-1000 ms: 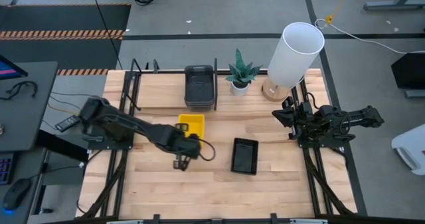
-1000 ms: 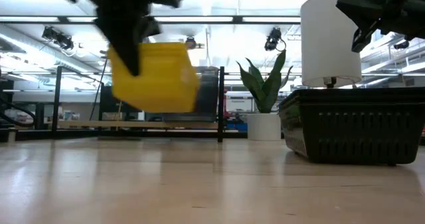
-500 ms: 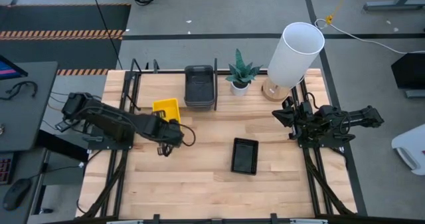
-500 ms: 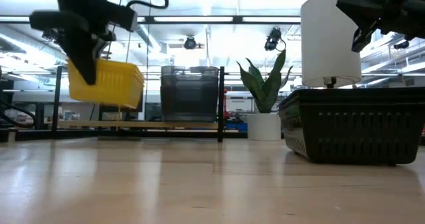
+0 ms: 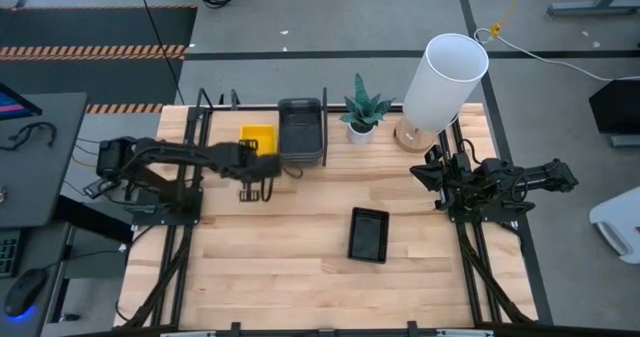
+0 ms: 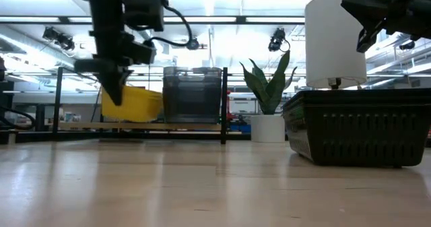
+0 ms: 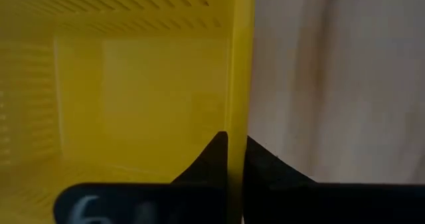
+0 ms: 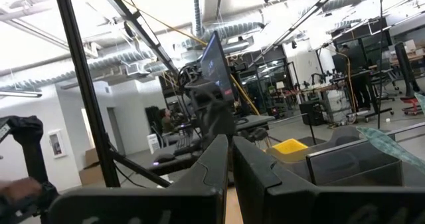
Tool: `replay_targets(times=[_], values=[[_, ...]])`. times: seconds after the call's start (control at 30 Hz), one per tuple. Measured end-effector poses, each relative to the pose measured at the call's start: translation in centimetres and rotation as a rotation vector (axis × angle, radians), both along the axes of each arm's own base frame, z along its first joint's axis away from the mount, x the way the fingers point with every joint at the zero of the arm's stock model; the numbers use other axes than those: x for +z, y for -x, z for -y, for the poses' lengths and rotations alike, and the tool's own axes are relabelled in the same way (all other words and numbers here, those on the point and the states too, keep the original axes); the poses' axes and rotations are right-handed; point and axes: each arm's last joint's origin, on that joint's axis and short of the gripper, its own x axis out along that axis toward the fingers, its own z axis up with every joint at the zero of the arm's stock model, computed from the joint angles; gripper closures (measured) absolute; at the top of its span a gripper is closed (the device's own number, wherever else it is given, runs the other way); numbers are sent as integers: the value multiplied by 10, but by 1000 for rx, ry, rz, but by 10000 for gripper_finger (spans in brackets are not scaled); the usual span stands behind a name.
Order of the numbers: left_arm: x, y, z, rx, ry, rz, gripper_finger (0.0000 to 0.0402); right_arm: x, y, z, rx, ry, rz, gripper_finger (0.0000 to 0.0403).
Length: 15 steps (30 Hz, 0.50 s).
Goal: Stack baskets on shelf by color
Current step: Put the stacked yellow bins on the shelf
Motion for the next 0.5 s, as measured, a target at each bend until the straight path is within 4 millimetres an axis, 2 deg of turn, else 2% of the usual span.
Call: replay_targets(times=[0.3,0.5], values=[[1,0,-41,-92,-8,7,385,0,0,0,0,0,0,376],[2,-3,-50,-83,35,78,385,0,0,0,0,0,0,376]])
